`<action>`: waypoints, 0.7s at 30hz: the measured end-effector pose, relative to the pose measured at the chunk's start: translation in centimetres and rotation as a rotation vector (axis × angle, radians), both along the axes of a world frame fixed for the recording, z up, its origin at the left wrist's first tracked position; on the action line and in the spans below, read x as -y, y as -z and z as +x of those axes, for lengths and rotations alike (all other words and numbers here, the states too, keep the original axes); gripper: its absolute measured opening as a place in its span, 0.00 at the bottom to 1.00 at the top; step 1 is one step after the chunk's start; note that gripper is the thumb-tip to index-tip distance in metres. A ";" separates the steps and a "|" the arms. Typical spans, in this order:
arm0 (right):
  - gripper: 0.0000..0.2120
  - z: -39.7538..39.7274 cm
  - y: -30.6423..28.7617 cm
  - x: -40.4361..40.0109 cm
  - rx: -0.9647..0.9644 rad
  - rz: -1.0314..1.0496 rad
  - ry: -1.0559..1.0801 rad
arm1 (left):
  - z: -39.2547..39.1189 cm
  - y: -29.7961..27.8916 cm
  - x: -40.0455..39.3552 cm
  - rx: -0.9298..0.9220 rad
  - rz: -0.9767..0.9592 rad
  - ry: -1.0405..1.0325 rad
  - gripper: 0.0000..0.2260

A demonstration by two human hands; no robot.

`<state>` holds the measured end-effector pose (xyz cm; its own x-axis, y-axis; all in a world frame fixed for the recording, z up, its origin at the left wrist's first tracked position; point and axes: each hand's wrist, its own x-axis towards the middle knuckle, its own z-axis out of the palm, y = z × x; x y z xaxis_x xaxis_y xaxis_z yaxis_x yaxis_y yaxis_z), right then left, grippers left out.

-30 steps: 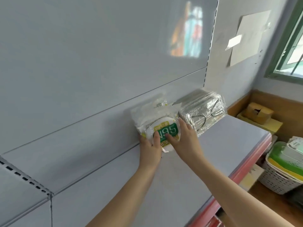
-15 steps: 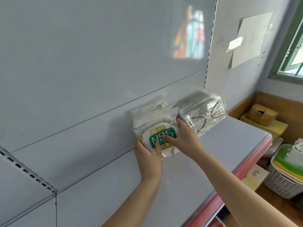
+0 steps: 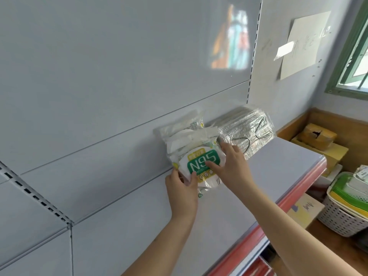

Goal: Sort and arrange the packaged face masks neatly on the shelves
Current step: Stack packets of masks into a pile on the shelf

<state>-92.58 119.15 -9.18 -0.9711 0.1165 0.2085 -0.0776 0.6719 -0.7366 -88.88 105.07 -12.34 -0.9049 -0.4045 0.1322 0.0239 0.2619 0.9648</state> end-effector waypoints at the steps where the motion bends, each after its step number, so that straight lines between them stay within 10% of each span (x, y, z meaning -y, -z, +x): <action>1: 0.34 0.4 0.3 -0.1 -0.017 -0.018 0.023 | 0.2 0.1 0.0 -0.007 -0.027 0.001 0.12; 9: 0.31 0.7 1.2 -1.4 0.027 0.048 0.051 | 0.5 -0.8 -0.9 0.168 -0.001 -0.001 0.24; 14: 0.24 0.5 1.7 -0.6 0.095 -0.028 -0.005 | 0.9 -1.2 -1.3 0.114 0.079 0.049 0.15; 21: 0.28 1.3 1.6 -0.3 -0.020 -0.063 0.022 | 1.7 -0.5 -0.4 0.085 -0.200 0.037 0.15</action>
<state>-91.30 119.45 -10.75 -0.9639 0.1513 0.2193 -0.0782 0.6262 -0.7757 -87.16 105.47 -11.85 -0.9299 -0.3446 0.1290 -0.0425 0.4490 0.8925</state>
